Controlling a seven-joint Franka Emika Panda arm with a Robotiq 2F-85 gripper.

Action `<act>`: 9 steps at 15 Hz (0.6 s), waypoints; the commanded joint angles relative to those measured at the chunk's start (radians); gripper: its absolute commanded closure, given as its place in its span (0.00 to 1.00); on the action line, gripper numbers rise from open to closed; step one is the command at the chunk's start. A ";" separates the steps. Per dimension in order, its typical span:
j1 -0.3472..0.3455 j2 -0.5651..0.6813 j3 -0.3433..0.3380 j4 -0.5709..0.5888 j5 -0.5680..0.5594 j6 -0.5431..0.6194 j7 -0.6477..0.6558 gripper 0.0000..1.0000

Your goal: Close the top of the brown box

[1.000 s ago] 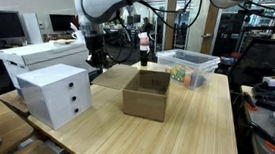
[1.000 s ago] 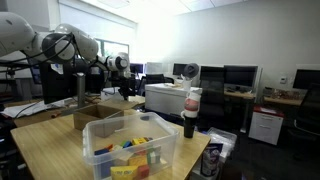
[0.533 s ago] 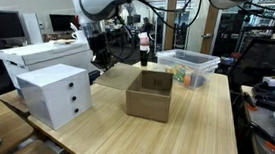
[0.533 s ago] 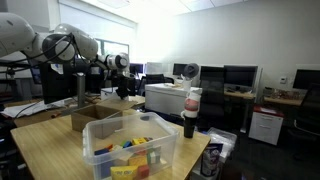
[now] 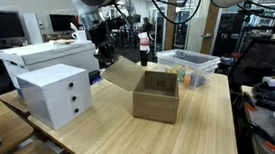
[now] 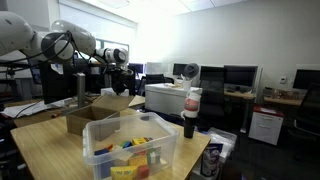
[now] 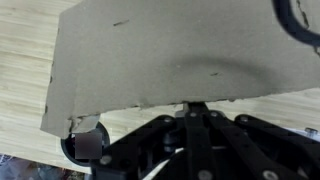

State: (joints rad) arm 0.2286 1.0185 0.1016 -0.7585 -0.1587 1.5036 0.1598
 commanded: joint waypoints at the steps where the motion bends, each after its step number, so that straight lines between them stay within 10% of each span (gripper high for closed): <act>1: 0.001 -0.039 0.007 -0.009 0.013 -0.070 0.015 0.97; 9: -0.003 -0.096 0.007 -0.039 0.016 -0.112 0.058 0.97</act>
State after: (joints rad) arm 0.2302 0.9715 0.1054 -0.7439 -0.1587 1.4111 0.1861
